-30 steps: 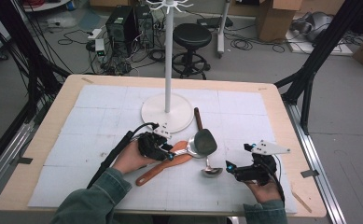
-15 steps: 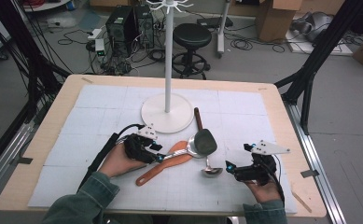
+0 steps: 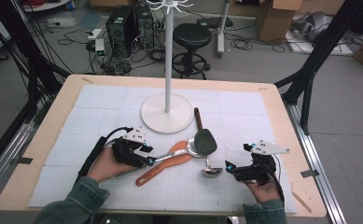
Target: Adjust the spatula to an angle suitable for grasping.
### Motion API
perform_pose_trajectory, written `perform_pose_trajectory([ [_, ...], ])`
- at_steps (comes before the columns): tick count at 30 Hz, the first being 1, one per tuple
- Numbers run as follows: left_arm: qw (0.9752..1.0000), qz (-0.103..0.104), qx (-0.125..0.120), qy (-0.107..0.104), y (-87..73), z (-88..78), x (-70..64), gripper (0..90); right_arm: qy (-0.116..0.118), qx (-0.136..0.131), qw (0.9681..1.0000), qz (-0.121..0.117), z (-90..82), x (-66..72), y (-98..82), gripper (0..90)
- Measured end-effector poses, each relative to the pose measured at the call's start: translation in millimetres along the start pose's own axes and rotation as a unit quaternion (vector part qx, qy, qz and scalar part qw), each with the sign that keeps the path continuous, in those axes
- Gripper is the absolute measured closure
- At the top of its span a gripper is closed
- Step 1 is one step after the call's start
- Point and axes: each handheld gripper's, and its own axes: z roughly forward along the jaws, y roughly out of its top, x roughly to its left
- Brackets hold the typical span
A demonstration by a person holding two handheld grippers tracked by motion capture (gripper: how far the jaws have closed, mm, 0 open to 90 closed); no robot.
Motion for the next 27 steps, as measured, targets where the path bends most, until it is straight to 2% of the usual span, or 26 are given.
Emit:
perform_pose_trajectory([
  [7, 0.9999, -0.001, -0.01, 0.006, -7.0, -7.1, -0.2, 53.9, -0.001, -0.001, 1.0, -0.001, -0.1, -0.1, 0.0, 0.5],
  [20, 0.9994, -0.018, -0.023, 0.021, -33.9, -22.6, 0.3, 51.2, -0.002, 0.0, 1.0, -0.001, 0.6, 0.2, 0.2, 0.5],
  [26, 0.9994, -0.021, -0.018, 0.02, -40.7, -25.0, -0.2, 50.0, -0.001, 0.0, 1.0, -0.002, 0.8, 0.3, 0.2, 0.5],
  [27, 0.9996, -0.016, -0.015, 0.019, -41.1, -25.3, -0.1, 49.9, -0.002, 0.001, 1.0, -0.002, 0.8, 0.3, 0.3, 0.5],
])
